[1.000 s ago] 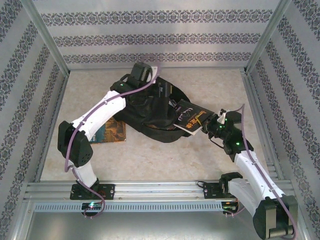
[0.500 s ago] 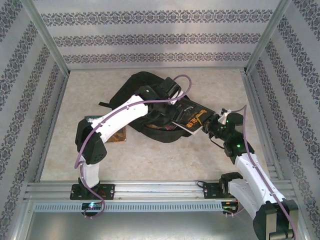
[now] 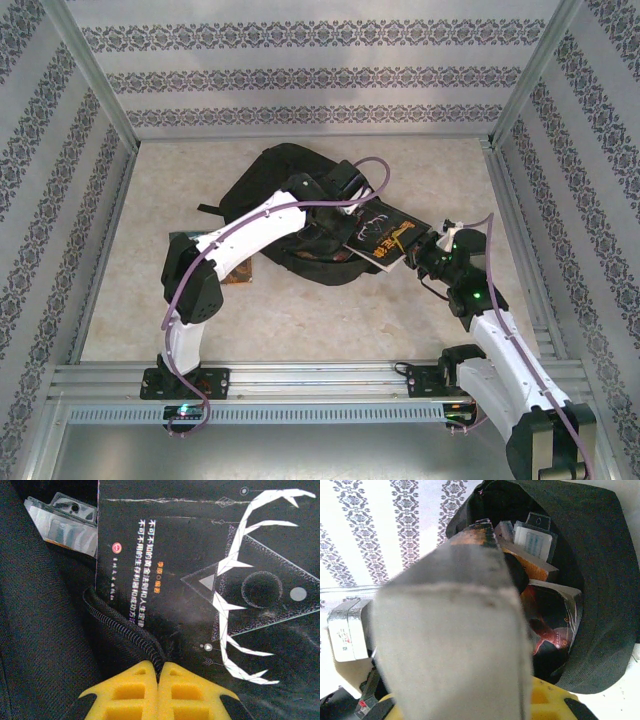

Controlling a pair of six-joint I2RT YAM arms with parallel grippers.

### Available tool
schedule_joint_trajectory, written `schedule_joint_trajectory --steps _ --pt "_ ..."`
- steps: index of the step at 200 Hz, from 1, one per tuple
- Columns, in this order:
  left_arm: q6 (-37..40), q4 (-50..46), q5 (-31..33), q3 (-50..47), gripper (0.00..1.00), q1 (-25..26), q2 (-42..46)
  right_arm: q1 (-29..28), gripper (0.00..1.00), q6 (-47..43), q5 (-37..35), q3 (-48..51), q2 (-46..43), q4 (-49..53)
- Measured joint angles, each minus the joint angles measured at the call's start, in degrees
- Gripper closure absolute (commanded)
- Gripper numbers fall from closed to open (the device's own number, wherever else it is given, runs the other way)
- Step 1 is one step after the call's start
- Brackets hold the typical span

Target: Pack the student bag

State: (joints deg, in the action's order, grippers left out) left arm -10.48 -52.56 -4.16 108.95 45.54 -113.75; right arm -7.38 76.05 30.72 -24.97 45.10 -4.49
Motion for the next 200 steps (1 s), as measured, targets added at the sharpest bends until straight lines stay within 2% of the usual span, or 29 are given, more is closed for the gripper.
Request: schedule_joint_trajectory --steps 34,69,105,161,200 --pt "-0.52 1.86 1.27 -2.64 1.0 0.11 4.2 0.0 1.0 -5.35 -0.42 -1.92 -1.53 6.1" --pt "-1.33 6.47 3.15 -9.11 1.0 0.09 15.41 0.0 1.0 -11.65 -2.14 -6.16 -3.78 12.37" --pt "-1.44 10.93 4.9 -15.85 1.0 -0.07 25.75 0.0 1.0 -13.53 -4.26 -6.78 -4.83 13.81" --pt "-0.22 14.08 4.94 -18.86 1.0 -0.28 28.48 0.04 1.0 -13.6 -6.32 -6.78 -4.57 15.04" --pt "0.35 15.63 7.74 -20.31 1.0 -1.07 30.8 0.04 1.0 -13.62 -6.32 -7.02 -4.59 15.39"
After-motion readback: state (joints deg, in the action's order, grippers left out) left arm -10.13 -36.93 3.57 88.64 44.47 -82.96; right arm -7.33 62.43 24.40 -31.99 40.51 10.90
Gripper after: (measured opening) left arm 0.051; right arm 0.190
